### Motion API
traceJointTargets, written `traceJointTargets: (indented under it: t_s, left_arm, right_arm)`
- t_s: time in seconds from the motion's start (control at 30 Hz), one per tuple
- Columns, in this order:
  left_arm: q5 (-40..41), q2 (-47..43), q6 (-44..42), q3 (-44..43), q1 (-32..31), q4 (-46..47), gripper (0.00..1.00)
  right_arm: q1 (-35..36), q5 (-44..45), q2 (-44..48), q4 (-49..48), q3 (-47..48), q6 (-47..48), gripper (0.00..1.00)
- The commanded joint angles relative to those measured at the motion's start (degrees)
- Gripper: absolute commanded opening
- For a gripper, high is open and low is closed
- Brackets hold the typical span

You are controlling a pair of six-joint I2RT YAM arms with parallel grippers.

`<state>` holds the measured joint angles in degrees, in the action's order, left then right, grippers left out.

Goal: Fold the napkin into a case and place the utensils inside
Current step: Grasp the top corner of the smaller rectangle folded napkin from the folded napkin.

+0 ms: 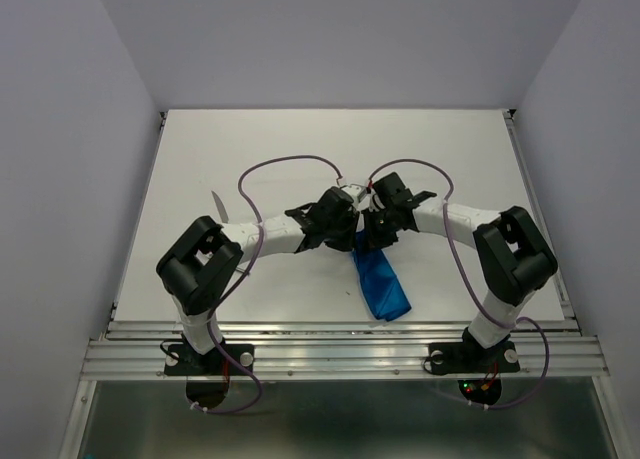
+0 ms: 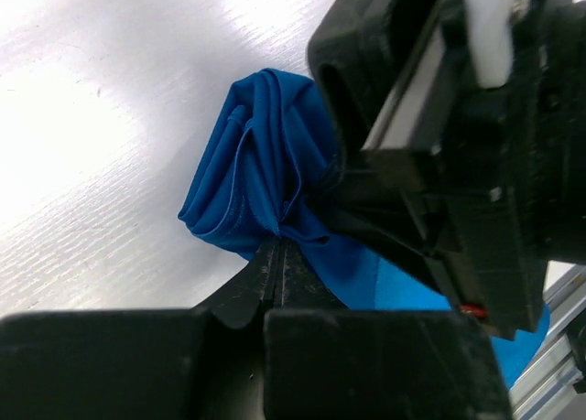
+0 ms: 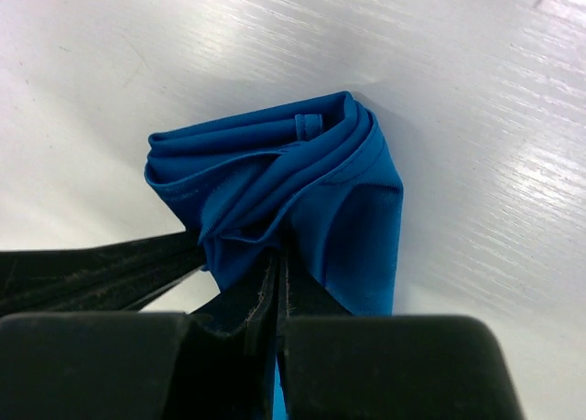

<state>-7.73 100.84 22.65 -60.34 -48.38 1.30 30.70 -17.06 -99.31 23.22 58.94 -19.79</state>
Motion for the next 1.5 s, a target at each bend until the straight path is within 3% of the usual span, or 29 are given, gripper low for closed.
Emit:
traceJointTargets:
  t_s: [0.0, 0.1, 0.13, 0.3, 0.8, 0.9, 1.47]
  left_arm:
    - [-2.20, -3.45, 0.46, 1.01, 0.39, 3.18, 0.00]
    - [-2.56, -3.28, 0.29, 1.36, 0.74, 3.53, 0.00]
    - [-2.56, -3.37, 0.20, 1.62, 0.92, 3.53, 0.00]
    - [-3.08, -3.63, -0.50, 2.59, 1.62, 4.15, 0.00]
    - [-3.79, -3.63, -1.03, 3.65, 2.33, 4.76, 0.00]
    - [-3.79, -3.81, -1.03, 4.00, 2.33, 4.94, 0.00]
    - [-4.05, -3.72, -0.95, 4.17, 2.41, 5.29, 0.00]
  right_arm:
    - [1.29, 3.70, -1.42, 0.25, 2.24, -0.34, 0.01]
    - [1.29, 1.69, 0.86, -2.12, 0.57, -0.51, 0.02]
    - [1.29, 0.72, 1.74, -2.56, 0.22, -0.51, 0.08]
    - [1.29, -1.04, 5.26, -3.10, -0.66, -0.25, 0.21]
    - [1.29, -1.93, 7.02, -3.36, 0.65, -1.48, 0.31]
    - [1.29, -1.31, 7.55, -3.36, 1.27, -2.00, 0.38]
    - [1.29, 0.10, 8.25, -4.33, 2.85, -3.94, 0.41]
